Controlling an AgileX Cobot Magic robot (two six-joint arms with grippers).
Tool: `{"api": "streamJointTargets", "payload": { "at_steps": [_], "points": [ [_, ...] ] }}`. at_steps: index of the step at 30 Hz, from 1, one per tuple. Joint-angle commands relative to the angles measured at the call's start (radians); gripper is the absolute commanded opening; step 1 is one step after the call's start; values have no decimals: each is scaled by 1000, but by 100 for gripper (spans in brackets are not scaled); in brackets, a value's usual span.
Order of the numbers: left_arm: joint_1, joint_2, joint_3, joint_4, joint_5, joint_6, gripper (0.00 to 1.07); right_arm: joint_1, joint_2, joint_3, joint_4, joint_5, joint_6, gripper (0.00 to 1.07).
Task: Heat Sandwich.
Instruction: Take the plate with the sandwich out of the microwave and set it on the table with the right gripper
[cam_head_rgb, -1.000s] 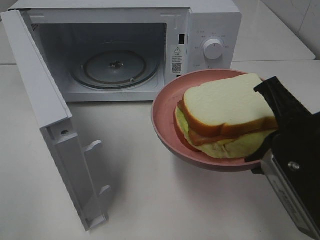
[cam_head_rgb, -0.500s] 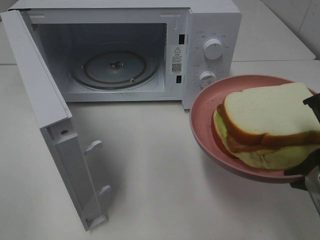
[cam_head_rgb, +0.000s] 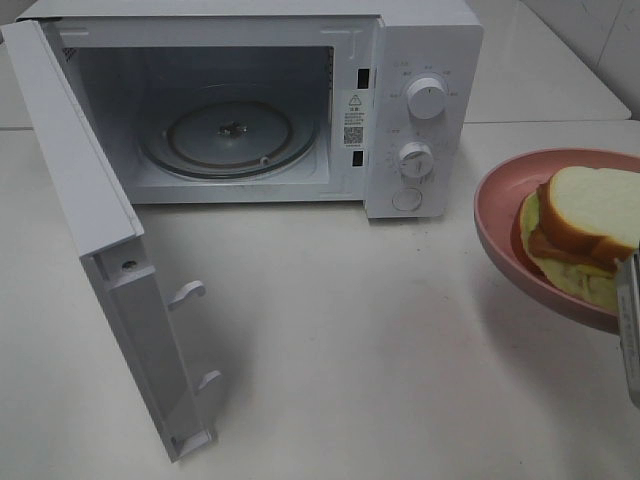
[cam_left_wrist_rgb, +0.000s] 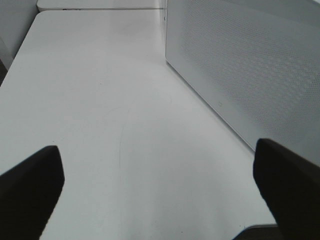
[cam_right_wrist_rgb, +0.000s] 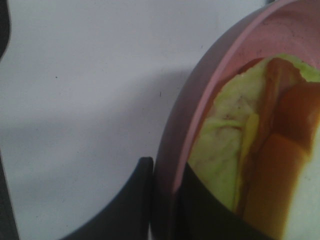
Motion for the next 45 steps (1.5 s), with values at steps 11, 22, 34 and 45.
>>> {"api": "streamJointTargets", "payload": {
  "at_steps": [11, 22, 34, 45],
  "points": [
    [3, -16, 1, -1, -14, -5, 98, 3, -4, 1, -168, 114, 377, 1],
    [3, -16, 1, -1, -14, -5, 98, 3, 100, 1, -302, 180, 740, 1],
    [3, -16, 1, -1, -14, -5, 98, 3, 336, -53, -328, 173, 1084, 1],
    [3, -16, 1, -1, -14, -5, 98, 0, 515, -151, -382, 176, 1304, 2]
  ]
}}
